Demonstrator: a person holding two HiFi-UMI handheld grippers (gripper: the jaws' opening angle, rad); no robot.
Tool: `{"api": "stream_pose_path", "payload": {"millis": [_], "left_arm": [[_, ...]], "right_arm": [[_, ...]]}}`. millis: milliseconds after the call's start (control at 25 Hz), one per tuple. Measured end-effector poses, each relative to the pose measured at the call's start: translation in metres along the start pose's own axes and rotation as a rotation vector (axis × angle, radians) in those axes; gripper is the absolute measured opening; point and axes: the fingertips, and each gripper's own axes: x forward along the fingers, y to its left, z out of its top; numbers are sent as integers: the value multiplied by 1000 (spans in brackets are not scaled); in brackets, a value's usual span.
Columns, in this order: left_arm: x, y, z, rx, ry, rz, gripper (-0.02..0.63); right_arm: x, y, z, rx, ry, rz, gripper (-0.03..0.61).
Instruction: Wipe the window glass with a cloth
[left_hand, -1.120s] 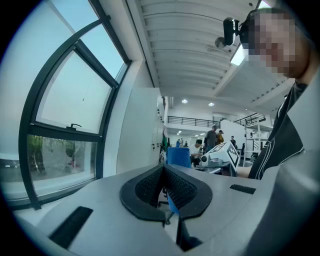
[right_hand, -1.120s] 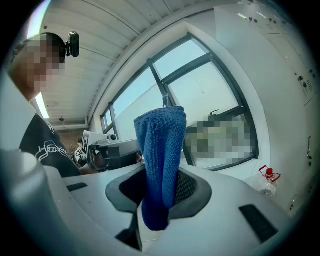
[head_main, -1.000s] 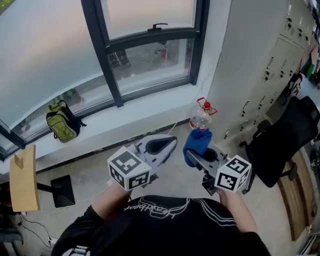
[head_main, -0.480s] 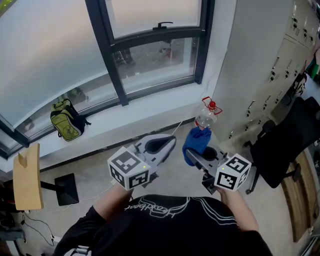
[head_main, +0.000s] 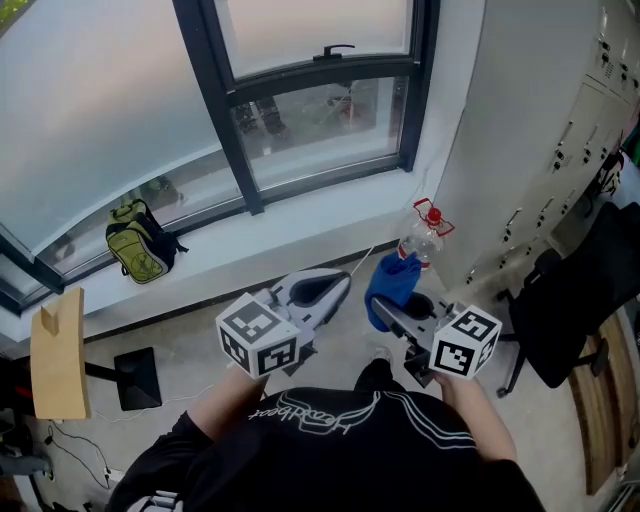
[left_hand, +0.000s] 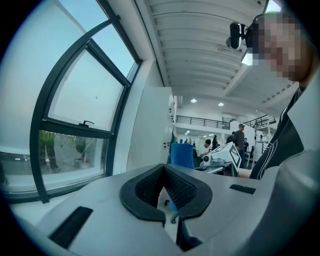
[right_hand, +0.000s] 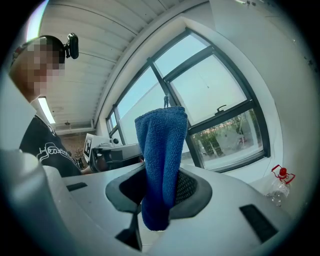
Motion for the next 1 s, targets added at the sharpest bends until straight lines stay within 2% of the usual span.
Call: {"api": "stream_pose_path", "payload": {"millis": [200,360,600,840,1000], "left_arm": [[27,44,7,10,0,57,3],[54,97,-1,-22,1,109,3],[125,223,-3,-99,6,229,3],[209,355,8,-119,41,364,3],[239,413,12,-122,36,432,3]], "right_arm": [[31,-41,18,-16,-17,41,94],[67,-95,22,-6,7,69,94],[148,-211,54,-64,73,135,94],[224,-353,91,-60,109,165,94],[268,-404,107,-67,128,210,94]]}}
